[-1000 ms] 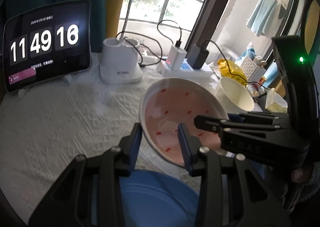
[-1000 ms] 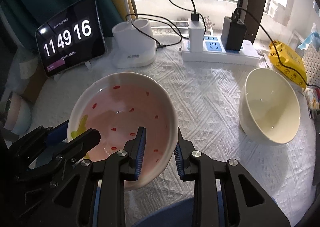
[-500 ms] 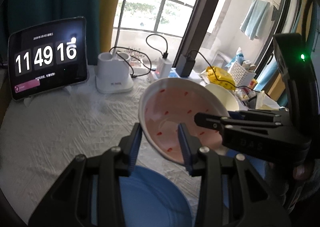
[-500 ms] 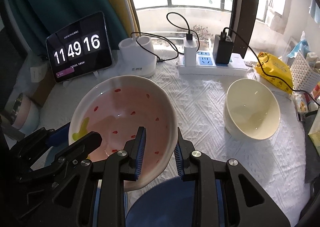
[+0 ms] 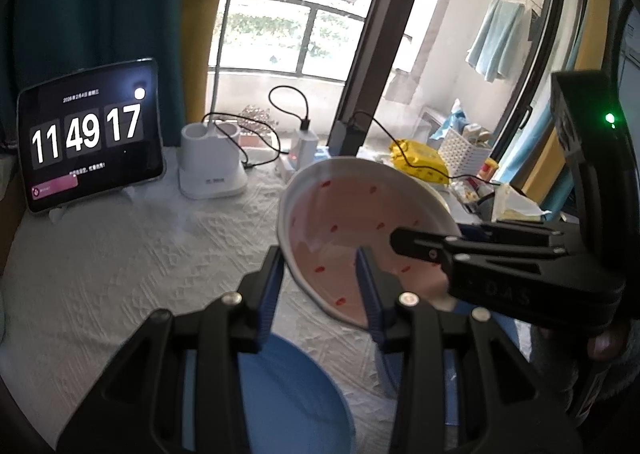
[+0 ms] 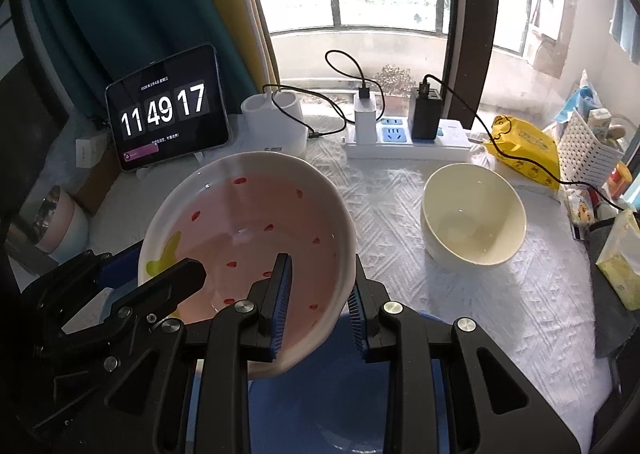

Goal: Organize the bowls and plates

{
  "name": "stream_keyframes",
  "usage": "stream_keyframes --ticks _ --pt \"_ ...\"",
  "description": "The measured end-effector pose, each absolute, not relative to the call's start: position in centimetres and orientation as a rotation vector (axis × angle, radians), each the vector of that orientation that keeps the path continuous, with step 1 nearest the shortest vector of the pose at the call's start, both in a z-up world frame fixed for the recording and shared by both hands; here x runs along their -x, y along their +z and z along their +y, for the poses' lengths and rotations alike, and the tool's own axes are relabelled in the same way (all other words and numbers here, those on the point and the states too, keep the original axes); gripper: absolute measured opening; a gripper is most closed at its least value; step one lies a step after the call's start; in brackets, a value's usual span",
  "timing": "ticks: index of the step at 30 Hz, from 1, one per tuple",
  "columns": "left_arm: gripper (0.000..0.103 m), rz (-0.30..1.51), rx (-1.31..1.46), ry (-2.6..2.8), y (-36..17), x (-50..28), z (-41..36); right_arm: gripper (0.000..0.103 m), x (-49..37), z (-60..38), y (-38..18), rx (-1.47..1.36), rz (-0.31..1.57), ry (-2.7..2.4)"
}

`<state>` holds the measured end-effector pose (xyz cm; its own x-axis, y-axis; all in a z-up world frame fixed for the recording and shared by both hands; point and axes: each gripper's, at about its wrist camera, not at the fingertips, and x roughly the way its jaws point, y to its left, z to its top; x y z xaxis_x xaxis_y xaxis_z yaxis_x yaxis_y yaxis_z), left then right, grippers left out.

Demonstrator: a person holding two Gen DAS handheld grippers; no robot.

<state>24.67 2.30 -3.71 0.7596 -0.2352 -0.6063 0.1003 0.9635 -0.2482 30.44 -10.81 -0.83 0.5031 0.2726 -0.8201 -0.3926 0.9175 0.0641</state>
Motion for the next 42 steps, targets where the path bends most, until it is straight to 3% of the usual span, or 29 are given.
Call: stream_keyframes --ticks 22,42 --pt "0.038 0.669 0.155 -0.241 -2.3 -23.3 -1.7 0.029 -27.6 -15.1 1.0 0.103 0.926 0.366" --pt "0.038 0.745 0.121 -0.292 -4.6 -22.7 -5.8 0.029 -25.7 -19.5 -1.5 0.064 0.986 0.313"
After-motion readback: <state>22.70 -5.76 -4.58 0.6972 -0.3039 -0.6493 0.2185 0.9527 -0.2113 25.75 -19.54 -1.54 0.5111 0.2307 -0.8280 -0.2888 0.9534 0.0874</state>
